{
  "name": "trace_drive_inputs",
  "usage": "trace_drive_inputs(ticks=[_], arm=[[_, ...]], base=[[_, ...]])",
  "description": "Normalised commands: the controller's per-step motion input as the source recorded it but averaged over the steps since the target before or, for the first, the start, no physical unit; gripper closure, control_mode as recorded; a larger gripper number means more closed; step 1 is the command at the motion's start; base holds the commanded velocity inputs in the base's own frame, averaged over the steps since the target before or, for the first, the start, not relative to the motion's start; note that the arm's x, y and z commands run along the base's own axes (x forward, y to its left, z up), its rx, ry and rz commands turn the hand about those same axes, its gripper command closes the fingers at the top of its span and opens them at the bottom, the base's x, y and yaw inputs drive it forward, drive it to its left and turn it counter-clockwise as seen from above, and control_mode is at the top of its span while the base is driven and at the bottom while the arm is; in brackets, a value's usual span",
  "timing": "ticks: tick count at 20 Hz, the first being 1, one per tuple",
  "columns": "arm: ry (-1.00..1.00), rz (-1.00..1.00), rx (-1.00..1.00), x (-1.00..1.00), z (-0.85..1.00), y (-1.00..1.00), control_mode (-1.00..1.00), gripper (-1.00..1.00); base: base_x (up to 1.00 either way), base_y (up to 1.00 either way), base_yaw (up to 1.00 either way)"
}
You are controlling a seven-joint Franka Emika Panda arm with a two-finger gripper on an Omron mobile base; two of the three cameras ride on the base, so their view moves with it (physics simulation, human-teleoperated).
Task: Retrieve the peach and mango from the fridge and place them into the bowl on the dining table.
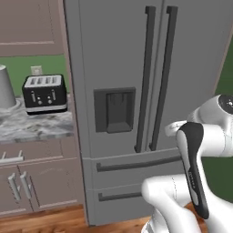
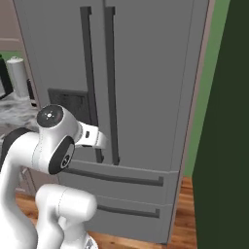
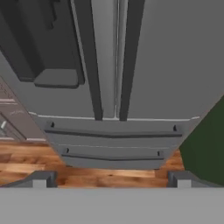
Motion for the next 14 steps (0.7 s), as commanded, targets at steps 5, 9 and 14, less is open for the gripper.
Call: trace_drive_inputs(ticks=[5,9,14], arm=[[0.0,0.0,0.0,0.0,0.0,0.0,1.0,-1.0],[0.0,0.0,0.0,0.0,0.0,0.0,1.0,-1.0],[0.0,0.0,0.0,0.0,0.0,0.0,1.0,-1.0]], base=[[-0.32,-0.58,0.0],[-0.25,-0.37,0.0],[-0.26,0.01,0.0]])
